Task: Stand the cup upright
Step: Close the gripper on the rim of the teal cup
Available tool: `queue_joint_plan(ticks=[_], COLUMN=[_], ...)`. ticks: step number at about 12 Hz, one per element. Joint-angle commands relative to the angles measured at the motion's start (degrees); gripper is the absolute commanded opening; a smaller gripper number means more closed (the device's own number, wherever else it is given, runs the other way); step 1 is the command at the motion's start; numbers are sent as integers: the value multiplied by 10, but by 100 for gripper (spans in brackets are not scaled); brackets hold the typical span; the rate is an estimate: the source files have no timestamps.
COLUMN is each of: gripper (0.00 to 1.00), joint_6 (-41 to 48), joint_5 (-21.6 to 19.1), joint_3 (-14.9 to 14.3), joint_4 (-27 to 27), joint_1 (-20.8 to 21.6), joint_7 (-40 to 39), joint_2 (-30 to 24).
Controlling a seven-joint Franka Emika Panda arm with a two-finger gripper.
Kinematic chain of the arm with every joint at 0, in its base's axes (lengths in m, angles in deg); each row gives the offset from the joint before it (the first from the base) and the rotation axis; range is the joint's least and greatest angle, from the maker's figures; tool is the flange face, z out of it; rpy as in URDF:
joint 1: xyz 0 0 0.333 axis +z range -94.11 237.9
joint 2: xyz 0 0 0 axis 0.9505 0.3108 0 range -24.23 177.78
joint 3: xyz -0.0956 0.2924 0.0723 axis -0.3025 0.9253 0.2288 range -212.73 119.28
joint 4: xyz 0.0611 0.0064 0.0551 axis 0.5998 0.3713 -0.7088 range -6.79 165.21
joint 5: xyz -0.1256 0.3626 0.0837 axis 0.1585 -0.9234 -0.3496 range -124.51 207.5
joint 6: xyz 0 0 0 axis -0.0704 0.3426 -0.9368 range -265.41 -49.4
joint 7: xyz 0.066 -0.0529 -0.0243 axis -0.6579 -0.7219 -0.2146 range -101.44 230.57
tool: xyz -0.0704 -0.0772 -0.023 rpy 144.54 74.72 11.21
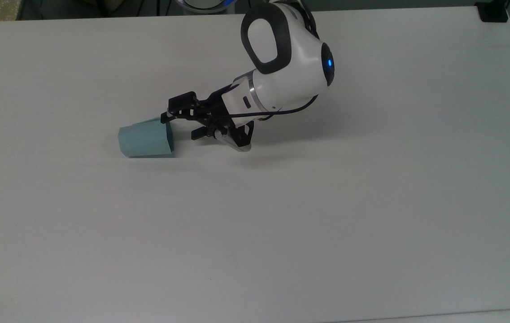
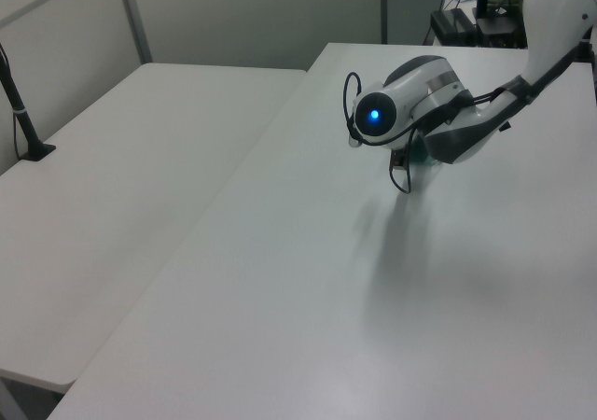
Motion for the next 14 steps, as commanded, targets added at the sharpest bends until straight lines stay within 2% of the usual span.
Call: queue_joint_plan(ticks=[1, 7, 8, 10, 13, 14], gripper=[100, 98, 88, 56, 22, 19], joint_6=[-22, -35, -34, -35, -49, -50], joint_5=[16, 27, 27, 32, 38, 38], joint_3=[1, 1, 1, 0, 1, 1], joint_4=[17, 21, 22, 26, 33, 35], joint_1=[-8, -38, -38, -39, -47, -50], joint_7=[14, 14, 14, 14, 13, 11], joint_2=[-8, -3, -3, -3, -2, -1])
